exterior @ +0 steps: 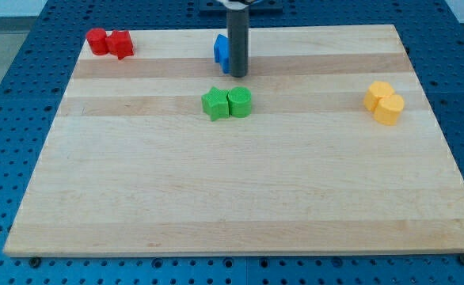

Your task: Separate the blue cube from the blue triangle

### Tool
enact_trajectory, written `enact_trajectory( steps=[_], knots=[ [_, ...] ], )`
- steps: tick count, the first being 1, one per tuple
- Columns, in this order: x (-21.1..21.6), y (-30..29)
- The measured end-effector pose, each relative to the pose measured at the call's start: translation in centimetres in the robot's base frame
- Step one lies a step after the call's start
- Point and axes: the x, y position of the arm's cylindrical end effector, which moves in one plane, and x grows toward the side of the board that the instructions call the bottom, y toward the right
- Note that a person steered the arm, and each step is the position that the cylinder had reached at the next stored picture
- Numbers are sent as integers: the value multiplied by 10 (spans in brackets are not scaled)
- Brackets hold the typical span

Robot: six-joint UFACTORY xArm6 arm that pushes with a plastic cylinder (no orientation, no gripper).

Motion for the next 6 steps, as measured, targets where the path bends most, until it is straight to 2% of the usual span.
enact_trajectory(
  steps=[1,3,5,6],
  knots=[
    [8,-1],
    [6,47],
    [-23,42],
    [-24,17]
  ],
)
